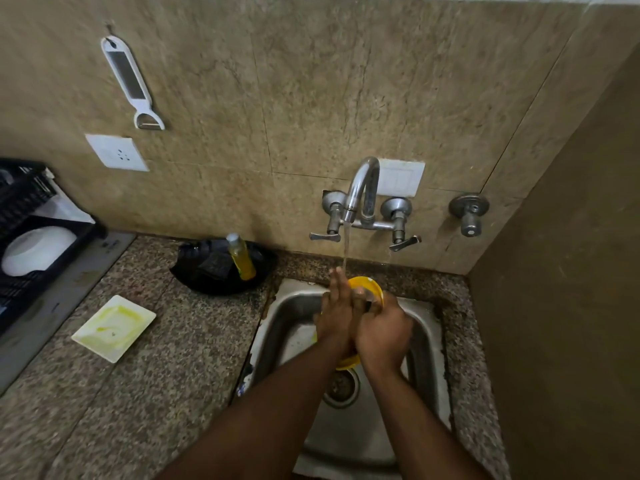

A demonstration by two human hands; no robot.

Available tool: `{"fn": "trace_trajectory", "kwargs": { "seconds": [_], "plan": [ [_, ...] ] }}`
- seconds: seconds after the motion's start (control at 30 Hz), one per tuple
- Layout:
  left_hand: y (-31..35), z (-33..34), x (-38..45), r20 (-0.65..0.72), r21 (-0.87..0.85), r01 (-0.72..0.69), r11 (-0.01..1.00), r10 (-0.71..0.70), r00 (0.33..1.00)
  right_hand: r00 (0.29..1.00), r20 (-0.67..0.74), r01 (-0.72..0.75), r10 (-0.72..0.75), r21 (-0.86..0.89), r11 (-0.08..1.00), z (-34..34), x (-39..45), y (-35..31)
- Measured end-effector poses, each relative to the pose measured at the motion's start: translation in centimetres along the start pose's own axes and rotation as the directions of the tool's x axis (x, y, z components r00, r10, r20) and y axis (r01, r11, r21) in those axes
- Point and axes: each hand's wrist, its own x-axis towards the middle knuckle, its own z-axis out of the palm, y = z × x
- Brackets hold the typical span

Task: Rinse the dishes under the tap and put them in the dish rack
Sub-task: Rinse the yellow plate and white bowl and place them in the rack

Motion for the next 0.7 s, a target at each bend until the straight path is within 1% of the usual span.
{"fn": "trace_trajectory", "kwargs": {
  "seconds": [0.07, 0.1, 0.17, 0.23, 0.3, 0.37, 0.43, 0.47, 0.53, 0.57, 0.63, 0.67, 0.7],
  "plan": [
    [0.9, -0.6, 1.2, -0.023, -0.116, 0.128, 0.985, -0.132, 0.991, 1.000, 0.007, 0.023, -0.023, -0.014, 1.000, 0.0, -0.3, 0.0],
    [1.1, -0.9, 1.7, -0.018, -0.165, 0.139, 0.976, -0.144, 0.989, 1.000, -0.001, 0.029, -0.029, -0.009, 1.000, 0.1, -0.3, 0.2],
    [0.7, -1.6, 2.5, -0.056, -0.284, 0.057, 0.957, -0.076, 0.996, 1.000, -0.021, 0.002, -0.001, 0.035, 0.999, 0.0, 0.1, 1.0],
    [-0.5, -2.2, 2.8, -0.121, -0.431, -0.006, 0.903, -0.051, 0.991, 0.999, -0.030, -0.024, 0.026, 0.071, 0.997, -0.1, 0.9, 1.5],
    [-1.8, -2.7, 3.4, -0.125, -0.478, -0.071, 0.876, 0.012, 0.992, 0.999, -0.043, -0.014, 0.019, 0.107, 0.994, -0.4, 1.7, 1.8],
    [-2.2, -3.4, 3.8, -0.096, -0.502, -0.116, 0.857, 0.079, 0.992, 0.998, -0.065, -0.008, 0.017, 0.146, 0.989, -0.4, 2.8, 2.1],
    [-2.4, -4.1, 3.9, -0.052, -0.592, -0.090, 0.801, 0.073, 0.996, 0.996, -0.080, -0.010, 0.025, 0.180, 0.984, 0.1, 3.9, 2.9],
    [-2.5, -4.4, 3.9, -0.020, -0.652, -0.049, 0.756, 0.047, 0.999, 0.996, -0.084, -0.007, 0.025, 0.199, 0.980, 0.3, 4.3, 3.1],
    [-2.3, -4.3, 3.4, 0.074, -0.772, 0.084, 0.630, -0.042, 0.996, 0.996, -0.083, -0.005, 0.027, 0.263, 0.965, 0.7, 4.5, 3.1],
    [-2.4, -4.0, 3.4, 0.086, -0.785, 0.126, 0.607, -0.094, 0.992, 0.997, -0.071, -0.016, 0.039, 0.292, 0.956, 0.9, 4.5, 3.2],
    [-2.4, -3.8, 3.2, 0.016, -0.730, 0.121, 0.672, -0.161, 0.987, 0.998, -0.009, -0.061, 0.066, 0.297, 0.953, 0.8, 4.6, 3.2],
    [-2.3, -4.0, 3.1, -0.021, -0.707, 0.100, 0.700, -0.162, 0.987, 0.996, 0.042, -0.085, 0.077, 0.276, 0.957, 0.5, 5.0, 3.1],
    [-2.3, -4.2, 3.2, -0.044, -0.680, 0.067, 0.731, -0.131, 0.990, 0.991, 0.101, -0.104, 0.082, 0.232, 0.967, 0.2, 5.7, 3.1]
  ]
}}
